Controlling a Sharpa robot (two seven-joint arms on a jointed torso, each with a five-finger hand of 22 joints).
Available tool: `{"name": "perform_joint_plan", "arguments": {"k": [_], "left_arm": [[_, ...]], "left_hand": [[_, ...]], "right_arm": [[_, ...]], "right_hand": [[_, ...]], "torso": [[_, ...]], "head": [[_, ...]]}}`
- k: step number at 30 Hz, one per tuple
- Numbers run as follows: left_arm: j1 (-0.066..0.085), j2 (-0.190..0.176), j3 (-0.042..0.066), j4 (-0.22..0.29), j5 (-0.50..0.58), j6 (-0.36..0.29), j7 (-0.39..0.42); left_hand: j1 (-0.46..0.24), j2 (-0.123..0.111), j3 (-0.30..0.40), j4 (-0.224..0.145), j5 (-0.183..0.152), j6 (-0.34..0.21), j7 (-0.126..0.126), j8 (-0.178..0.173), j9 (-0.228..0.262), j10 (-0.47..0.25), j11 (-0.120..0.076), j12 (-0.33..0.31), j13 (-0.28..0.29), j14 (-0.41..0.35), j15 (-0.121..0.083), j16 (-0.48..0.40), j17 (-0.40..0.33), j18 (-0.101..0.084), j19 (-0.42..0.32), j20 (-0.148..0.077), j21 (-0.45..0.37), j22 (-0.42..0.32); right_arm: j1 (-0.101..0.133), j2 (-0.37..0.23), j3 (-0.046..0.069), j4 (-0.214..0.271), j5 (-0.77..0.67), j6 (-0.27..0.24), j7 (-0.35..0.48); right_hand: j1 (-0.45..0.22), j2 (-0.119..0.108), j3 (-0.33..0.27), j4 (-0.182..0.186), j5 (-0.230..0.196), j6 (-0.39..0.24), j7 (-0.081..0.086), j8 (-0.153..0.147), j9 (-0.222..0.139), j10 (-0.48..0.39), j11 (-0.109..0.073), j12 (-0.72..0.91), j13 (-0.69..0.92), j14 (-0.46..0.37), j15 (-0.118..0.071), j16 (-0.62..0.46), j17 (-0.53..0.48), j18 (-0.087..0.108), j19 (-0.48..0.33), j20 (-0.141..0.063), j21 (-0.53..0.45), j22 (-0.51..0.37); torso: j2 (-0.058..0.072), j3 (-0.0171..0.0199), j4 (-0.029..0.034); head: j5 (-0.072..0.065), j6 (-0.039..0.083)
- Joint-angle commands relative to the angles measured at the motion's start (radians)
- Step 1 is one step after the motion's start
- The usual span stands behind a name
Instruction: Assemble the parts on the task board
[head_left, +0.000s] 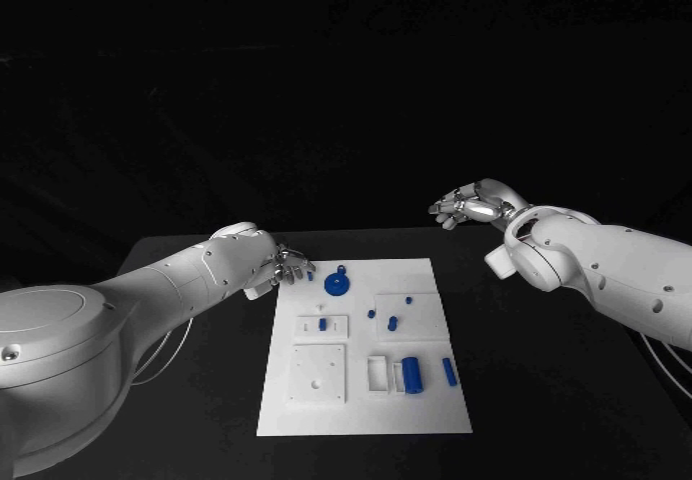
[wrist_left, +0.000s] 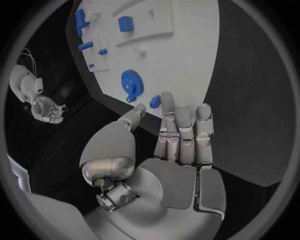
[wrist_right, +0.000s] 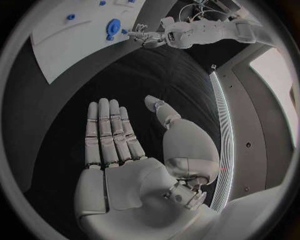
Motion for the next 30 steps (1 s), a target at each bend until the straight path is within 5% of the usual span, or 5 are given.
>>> {"name": "perform_joint_plan", "arguments": {"k": [1,19,30], "left_arm": [[0.0,0.004,0.001,0.0,0.013,-0.003,0.015],[-0.007,0.013,0.001,-0.017,0.033,-0.007,0.026],[-0.007,0.018,0.001,-0.027,0.042,-0.007,0.032]], "left_hand": [[0.001,0.012,-0.001,-0.004,-0.004,-0.001,0.003,-0.001,-0.002,-0.007,0.0,0.003,0.001,-0.007,0.004,0.004,-0.001,0.004,-0.007,-0.122,-0.007,0.014],[-0.004,0.01,-0.007,-0.005,-0.005,-0.005,0.004,-0.003,-0.003,-0.008,0.001,0.003,0.001,-0.007,0.005,0.004,-0.002,0.004,-0.008,-0.121,-0.008,0.014],[0.01,0.03,-0.004,-0.017,-0.005,-0.007,0.005,-0.004,-0.005,-0.01,0.002,0.004,0.002,-0.008,0.005,0.004,-0.003,0.005,-0.008,-0.121,-0.01,0.015]], "right_arm": [[0.0,0.002,0.001,0.001,-0.008,0.002,0.008],[0.0,0.004,0.002,0.002,-0.008,0.001,0.009],[0.0,0.006,0.002,0.002,-0.008,0.002,0.009]], "right_hand": [[0.011,0.0,-0.001,0.004,0.002,-0.002,0.0,0.005,-0.001,0.007,-0.001,0.003,-0.002,-0.007,0.003,-0.001,-0.002,0.006,-0.003,0.002,-0.003,0.001],[0.012,0.0,-0.001,0.004,0.002,-0.002,0.0,0.005,-0.002,0.007,-0.002,0.004,-0.004,-0.007,0.003,0.0,-0.002,0.006,-0.003,0.002,-0.003,0.002],[0.012,0.0,-0.001,0.005,0.002,-0.002,0.0,0.005,-0.002,0.007,-0.002,0.004,-0.005,-0.007,0.003,0.0,-0.003,0.007,-0.003,0.002,-0.004,0.002]], "torso": [[0.0,0.0012,0.0008],[0.002,0.001,0.0009],[0.002,0.0005,0.0003]], "head": [[-0.001,-0.001],[-0.007,-0.002],[-0.009,-0.004]]}}
